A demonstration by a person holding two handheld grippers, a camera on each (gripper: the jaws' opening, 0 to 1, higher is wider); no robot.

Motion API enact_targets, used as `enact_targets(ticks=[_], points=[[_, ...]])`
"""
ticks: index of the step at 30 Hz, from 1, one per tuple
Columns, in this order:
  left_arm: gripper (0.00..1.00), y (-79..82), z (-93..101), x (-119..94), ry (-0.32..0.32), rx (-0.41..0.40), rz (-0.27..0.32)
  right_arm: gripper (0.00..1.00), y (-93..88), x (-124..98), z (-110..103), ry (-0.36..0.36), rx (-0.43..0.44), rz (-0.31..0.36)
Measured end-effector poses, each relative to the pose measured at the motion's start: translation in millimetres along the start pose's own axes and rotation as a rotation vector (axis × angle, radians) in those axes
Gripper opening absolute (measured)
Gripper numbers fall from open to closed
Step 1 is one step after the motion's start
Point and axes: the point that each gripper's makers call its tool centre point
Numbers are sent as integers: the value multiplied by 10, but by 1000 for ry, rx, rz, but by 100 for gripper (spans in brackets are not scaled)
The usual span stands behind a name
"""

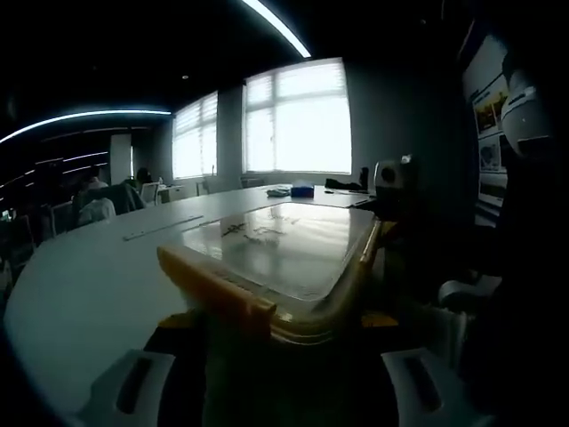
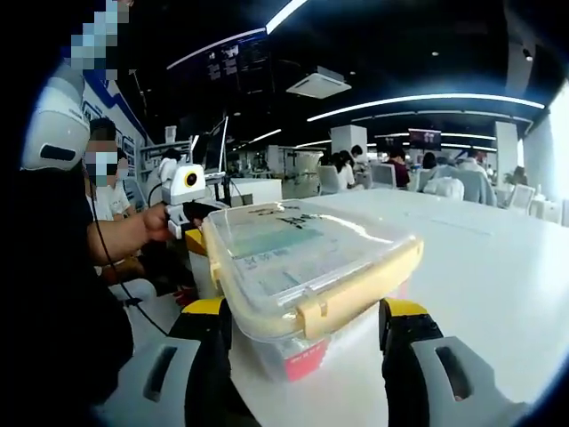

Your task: Arrange the small medicine boxes into an aligned row inside the storage area until every box is upright, visible, and separated from the surrounding clutter.

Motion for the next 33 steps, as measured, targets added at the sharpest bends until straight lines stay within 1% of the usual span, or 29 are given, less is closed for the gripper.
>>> enact_targets(ticks=[8, 18, 30, 33], points=[[62, 9, -60, 23, 12, 9, -12, 66, 10, 55, 63, 1, -2, -17], [61, 39, -181, 83, 20, -16, -23, 65, 24, 166, 186, 7, -6, -52], [60, 70, -403, 175, 25, -35, -34, 65, 58, 335, 357, 2, -7, -91], [60, 80, -466, 206, 25, -37, -41, 65, 77, 384, 459, 1, -10, -103]])
Point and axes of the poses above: the point that each gripper's makers call its tool centre point, and the gripper's own axes: x roughly forward along the fingers, z roughly to its right, y roughly out of its top, and after that the axes turned 1 degree about -y, right-handed
